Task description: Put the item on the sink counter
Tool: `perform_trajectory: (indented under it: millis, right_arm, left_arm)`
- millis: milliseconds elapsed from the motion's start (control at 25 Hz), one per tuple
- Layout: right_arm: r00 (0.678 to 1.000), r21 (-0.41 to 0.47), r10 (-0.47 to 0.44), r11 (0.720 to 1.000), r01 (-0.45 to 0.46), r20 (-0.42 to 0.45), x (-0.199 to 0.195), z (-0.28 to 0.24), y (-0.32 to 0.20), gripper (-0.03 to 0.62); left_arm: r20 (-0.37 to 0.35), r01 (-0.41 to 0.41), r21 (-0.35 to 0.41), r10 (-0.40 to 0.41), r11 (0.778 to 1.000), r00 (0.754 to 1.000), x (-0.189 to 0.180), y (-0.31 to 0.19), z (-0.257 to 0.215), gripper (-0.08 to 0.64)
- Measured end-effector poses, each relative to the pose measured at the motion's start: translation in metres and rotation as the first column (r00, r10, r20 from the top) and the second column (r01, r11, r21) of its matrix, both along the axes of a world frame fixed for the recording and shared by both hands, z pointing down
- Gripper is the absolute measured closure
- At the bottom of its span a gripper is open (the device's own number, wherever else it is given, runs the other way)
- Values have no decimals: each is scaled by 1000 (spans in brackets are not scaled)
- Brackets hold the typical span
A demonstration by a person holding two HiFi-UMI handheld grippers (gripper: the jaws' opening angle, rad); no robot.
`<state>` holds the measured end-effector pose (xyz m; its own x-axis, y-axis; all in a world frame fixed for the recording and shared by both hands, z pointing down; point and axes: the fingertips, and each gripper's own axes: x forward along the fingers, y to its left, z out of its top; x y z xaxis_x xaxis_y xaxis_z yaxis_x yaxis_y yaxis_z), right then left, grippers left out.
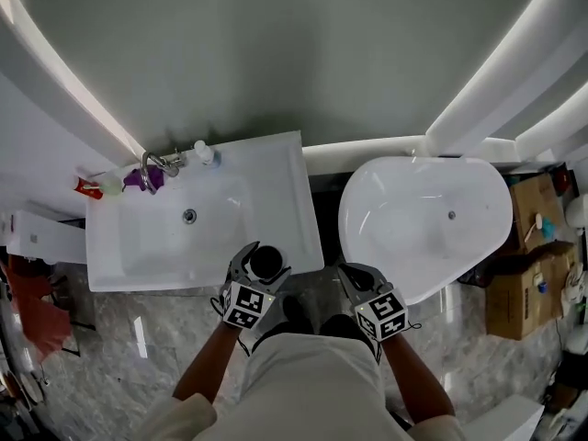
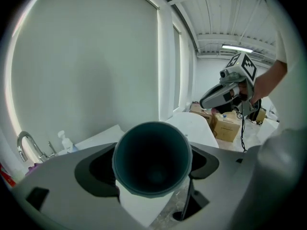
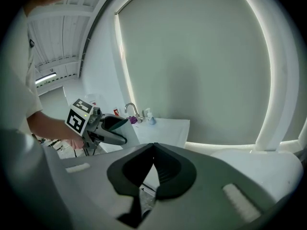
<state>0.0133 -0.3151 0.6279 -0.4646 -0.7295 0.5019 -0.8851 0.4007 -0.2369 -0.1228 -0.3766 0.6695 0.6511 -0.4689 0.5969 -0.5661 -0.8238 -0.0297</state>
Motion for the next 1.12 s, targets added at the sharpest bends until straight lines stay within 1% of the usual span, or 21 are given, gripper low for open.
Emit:
perform_trajectory:
  millis: [120,240,360,560,760,880,1000,1120]
  right_arm:
    - [1000,-23,20,1000,-20,2,3,9,-4,582]
    - [1000,-48,20,999,-20,-3,6,18,-9,581]
    - [1000,-71,13,997,-14,-5,11,29,-14,581]
    - [1000,-108,7,994,-5,19,18,50,-25,581]
    - [999,-133,-35,990,38,29,18,68,-41,581]
    - [998,-145,-56,988,60,34,16,74,-47,581]
    - [998,-157,-58,986,63,40,18,77,-52,581]
    - [997,-168,-57,984,64,45,22,79,-57,581]
  left_arm:
    - [18,-27,-15,27,1000,999,9,-12,21,156]
    - [33,-30,-31,31,999,999,15,-24,41,156]
    - [48,-10,-41,12,999,999,20,-37,61,156]
    - [76,34,-37,-31,999,997,28,-60,92,156]
    - [89,94,-41,-90,995,992,38,-79,115,156]
    - [109,118,-44,-113,992,988,40,-86,130,156]
    - [140,137,-43,-129,990,982,41,-88,144,155]
    - [156,147,-42,-139,988,978,43,-91,151,155]
